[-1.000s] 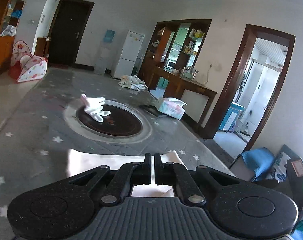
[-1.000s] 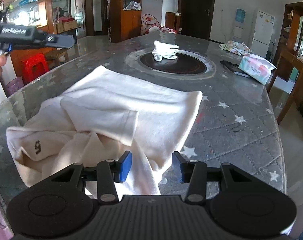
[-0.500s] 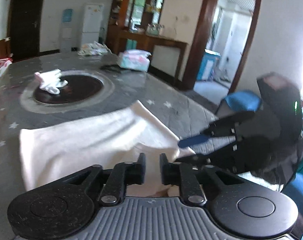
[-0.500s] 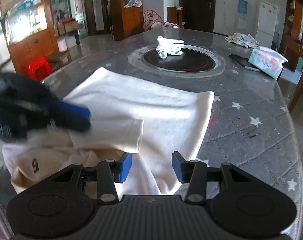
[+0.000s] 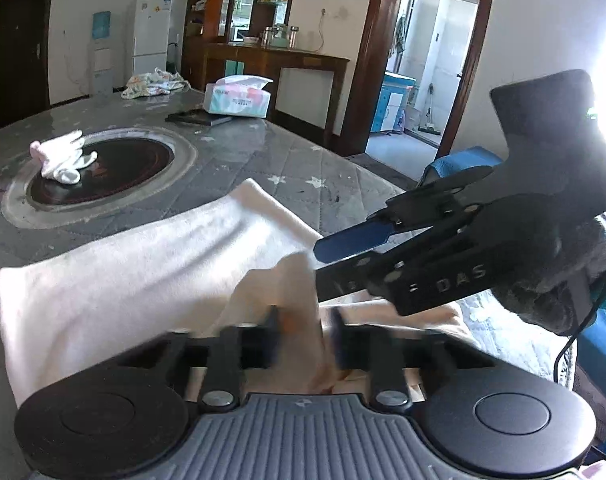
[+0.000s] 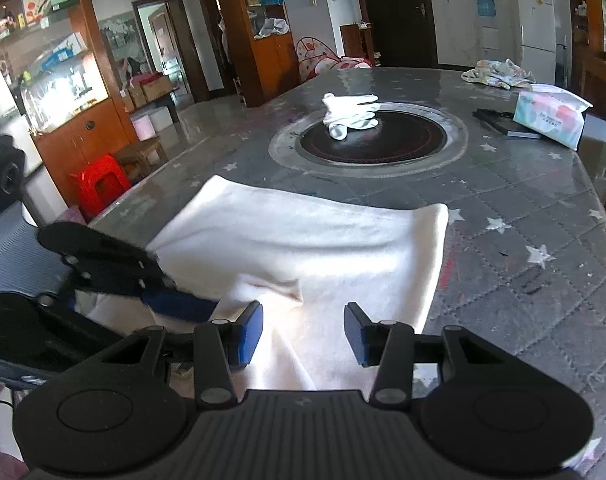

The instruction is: Fold clothes

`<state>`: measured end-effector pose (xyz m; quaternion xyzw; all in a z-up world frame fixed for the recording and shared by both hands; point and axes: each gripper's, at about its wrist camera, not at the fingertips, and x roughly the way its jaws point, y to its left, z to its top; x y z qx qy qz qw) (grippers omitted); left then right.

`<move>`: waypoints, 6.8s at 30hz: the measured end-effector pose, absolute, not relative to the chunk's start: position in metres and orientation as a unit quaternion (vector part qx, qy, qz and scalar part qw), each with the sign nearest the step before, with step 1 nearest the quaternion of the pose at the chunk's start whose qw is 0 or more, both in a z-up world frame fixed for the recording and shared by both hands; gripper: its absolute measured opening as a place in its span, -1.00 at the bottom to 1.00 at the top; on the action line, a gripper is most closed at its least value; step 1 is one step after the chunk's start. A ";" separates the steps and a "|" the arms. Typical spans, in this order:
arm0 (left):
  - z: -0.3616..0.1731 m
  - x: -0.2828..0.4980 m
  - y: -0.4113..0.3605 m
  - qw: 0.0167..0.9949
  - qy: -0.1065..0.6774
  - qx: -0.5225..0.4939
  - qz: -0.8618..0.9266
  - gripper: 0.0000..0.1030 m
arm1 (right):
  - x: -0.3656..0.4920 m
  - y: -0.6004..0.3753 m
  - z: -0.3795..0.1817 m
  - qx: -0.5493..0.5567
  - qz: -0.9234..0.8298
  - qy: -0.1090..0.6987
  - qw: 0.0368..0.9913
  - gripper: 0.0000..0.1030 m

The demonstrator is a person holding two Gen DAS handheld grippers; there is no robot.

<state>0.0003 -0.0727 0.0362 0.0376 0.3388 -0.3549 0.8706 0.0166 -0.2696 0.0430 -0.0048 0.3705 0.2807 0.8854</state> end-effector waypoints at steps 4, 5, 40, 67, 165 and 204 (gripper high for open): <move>0.038 0.004 -0.057 0.883 0.333 0.001 -0.332 -0.92 | 0.014 -0.268 0.047 -0.002 0.279 0.364 0.888 -0.12; 0.043 0.004 -0.050 0.889 0.326 -0.010 -0.322 -0.93 | 0.012 -0.267 0.048 -0.003 0.280 0.362 0.889 -0.12; 0.054 -0.139 0.208 0.947 0.230 -0.222 0.034 -0.94 | -0.037 -0.165 0.031 -0.173 0.262 0.357 0.880 -0.61; 0.022 -0.147 0.226 0.931 0.289 -0.214 0.067 -0.93 | -0.114 -0.387 0.084 -0.005 -0.047 0.255 0.966 -0.92; 0.032 -0.145 -0.026 0.878 0.307 0.106 -0.351 -0.40 | -0.159 -0.220 0.054 -0.149 0.355 0.331 0.862 -0.58; 0.031 -0.139 -0.009 0.882 0.298 0.057 -0.360 -0.76 | -0.150 -0.216 0.039 -0.126 0.368 0.333 0.859 -0.97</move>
